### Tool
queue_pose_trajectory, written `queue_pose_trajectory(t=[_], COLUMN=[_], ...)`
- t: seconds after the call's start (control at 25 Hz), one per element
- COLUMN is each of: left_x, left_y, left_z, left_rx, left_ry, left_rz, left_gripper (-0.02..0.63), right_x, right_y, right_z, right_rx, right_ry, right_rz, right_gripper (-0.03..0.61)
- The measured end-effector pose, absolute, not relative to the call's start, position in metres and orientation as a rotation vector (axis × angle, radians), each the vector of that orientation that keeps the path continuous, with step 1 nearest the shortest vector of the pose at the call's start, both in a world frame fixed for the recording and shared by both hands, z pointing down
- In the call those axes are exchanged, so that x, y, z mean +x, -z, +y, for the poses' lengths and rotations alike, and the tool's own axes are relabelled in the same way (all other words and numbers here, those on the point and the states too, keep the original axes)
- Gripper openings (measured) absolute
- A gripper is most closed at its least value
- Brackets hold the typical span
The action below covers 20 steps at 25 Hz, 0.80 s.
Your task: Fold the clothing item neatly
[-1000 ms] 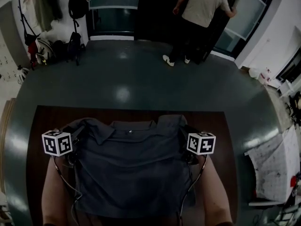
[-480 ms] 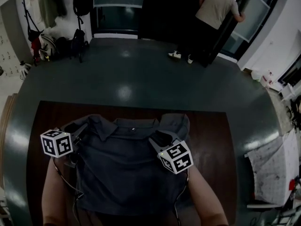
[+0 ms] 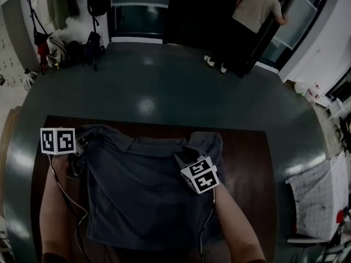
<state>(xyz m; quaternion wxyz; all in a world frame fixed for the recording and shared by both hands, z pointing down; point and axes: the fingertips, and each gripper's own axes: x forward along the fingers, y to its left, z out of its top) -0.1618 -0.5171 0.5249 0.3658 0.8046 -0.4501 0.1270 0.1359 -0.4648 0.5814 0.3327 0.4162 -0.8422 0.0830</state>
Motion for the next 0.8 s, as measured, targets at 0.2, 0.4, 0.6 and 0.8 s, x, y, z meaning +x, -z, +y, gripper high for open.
queue_pose_trajectory(t=[0.2, 0.4, 0.6, 0.8], left_x=[-0.158, -0.154, -0.149, -0.158], left_y=[-0.528, -0.527, -0.521, -0.516], left_z=[-0.492, -0.481, -0.482, -0.490], left_rx=[2.060, 2.103, 2.116, 2.110], left_ry=[-0.287, -0.291, -0.217, -0.162], left_rz=[-1.082, -1.155, -1.139, -1.141], left_gripper=[0.135, 0.135, 0.135, 0.135], right_x=[0.099, 0.003, -0.051, -0.057], right_y=[-0.579, -0.590, -0.608, -0.599], right_z=[-0.465, -0.450, -0.471, -0.510], right_rx=[0.955, 0.689, 0.717, 0.918], right_ry=[-0.180, -0.218, -0.155, -0.080], right_rz=[-2.284, -2.398, -2.321, -2.234], right_gripper=[0.117, 0.115, 0.117, 0.012])
